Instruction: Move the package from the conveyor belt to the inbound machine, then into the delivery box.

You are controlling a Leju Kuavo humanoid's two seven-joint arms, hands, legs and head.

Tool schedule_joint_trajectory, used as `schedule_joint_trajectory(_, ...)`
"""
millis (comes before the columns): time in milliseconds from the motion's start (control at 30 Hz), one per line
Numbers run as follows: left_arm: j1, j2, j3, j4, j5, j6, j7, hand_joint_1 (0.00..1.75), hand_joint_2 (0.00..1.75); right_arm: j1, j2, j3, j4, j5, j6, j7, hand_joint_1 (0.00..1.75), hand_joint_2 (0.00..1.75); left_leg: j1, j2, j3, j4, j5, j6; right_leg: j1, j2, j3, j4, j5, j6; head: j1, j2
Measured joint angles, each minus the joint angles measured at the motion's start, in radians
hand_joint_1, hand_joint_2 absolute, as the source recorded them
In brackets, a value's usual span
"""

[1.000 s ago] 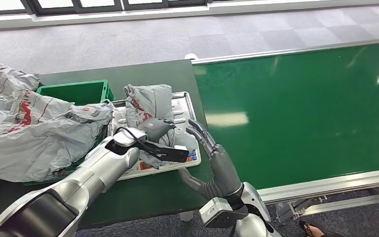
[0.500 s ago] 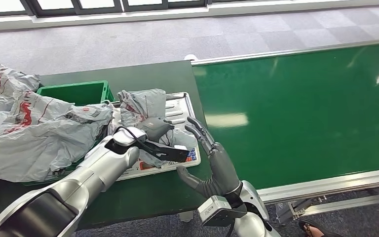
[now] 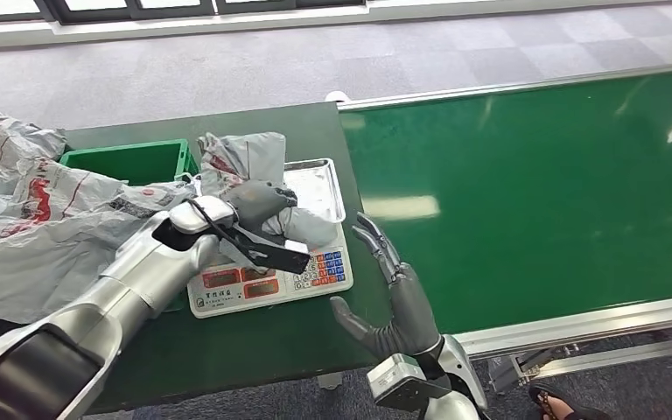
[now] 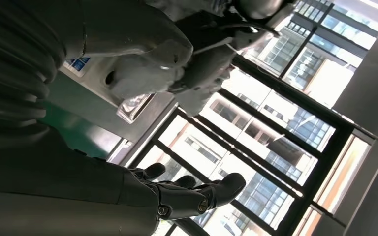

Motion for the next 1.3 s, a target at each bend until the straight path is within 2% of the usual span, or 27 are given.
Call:
schedule_joint_trajectory(100, -0.025, 0.103, 0.012, -0.209, 0.036, -0.028, 0.022, 1.75, 1.75, 0.054, -0.009, -0.021, -0.035, 0.005, -0.013, -0.001, 0.0, 1.75, 0.0, 0.001, -0.007, 0.0, 0.001, -0.001, 0.001, 0.001, -0.007, 0.0, 0.001, -0.001, 0.0, 0.0)
schedule_joint_trajectory(200, -0.04, 0.182, 0.029, -0.362, 0.04, -0.028, 0.033, 1.75, 1.75, 0.095, -0.013, -0.036, -0.064, 0.012, -0.021, -0.002, 0.0, 1.75, 0.0, -0.001, -0.009, 0.0, 0.001, -0.001, 0.001, 0.0, -0.009, 0.0, 0.001, -0.001, 0.0, 0.0)
schedule_joint_trajectory(367, -0.048, 0.267, 0.034, -0.512, 0.061, -0.04, 0.027, 1.75, 1.75, 0.133, -0.018, -0.046, -0.105, 0.018, -0.029, -0.001, 0.0, 1.75, 0.0, -0.001, -0.011, 0.0, 0.001, 0.0, 0.0, -0.001, -0.01, 0.0, 0.0, -0.001, 0.0, 0.0)
schedule_joint_trajectory(567, -0.048, 0.31, 0.034, -0.583, 0.068, -0.048, 0.025, 1.75, 1.75, 0.151, -0.023, -0.056, -0.126, 0.019, -0.029, -0.001, 0.0, 1.75, 0.0, -0.001, -0.011, 0.0, 0.0, 0.0, 0.0, -0.001, -0.01, -0.001, 0.0, 0.0, 0.0, 0.0)
schedule_joint_trajectory(933, -0.047, 0.341, 0.033, -0.621, 0.087, -0.054, 0.023, 1.75, 1.75, 0.163, -0.028, -0.057, -0.136, 0.019, -0.035, -0.001, 0.0, 1.75, 0.0, -0.001, -0.011, 0.0, 0.0, 0.0, 0.0, -0.001, -0.011, -0.001, 0.0, -0.001, 0.0, 0.0)
schedule_joint_trajectory(1133, -0.013, 0.408, 0.032, -0.677, 0.147, -0.051, 0.031, 1.75, 1.75, 0.178, -0.045, -0.057, -0.143, 0.014, -0.047, -0.004, 0.0, 1.75, 0.0, -0.001, -0.012, 0.0, 0.0, 0.0, 0.0, -0.001, -0.011, -0.001, 0.0, 0.0, 0.0, 0.0)
schedule_joint_trajectory(1300, 0.007, 0.454, 0.033, -0.68, 0.09, -0.03, 0.079, 1.75, 1.75, 0.178, -0.055, -0.057, -0.143, 0.006, -0.045, -0.01, 0.0, 1.75, 0.0, -0.001, -0.013, 0.0, 0.0, 0.0, 0.0, -0.001, -0.012, -0.001, 0.0, 0.0, 0.0, 0.0)
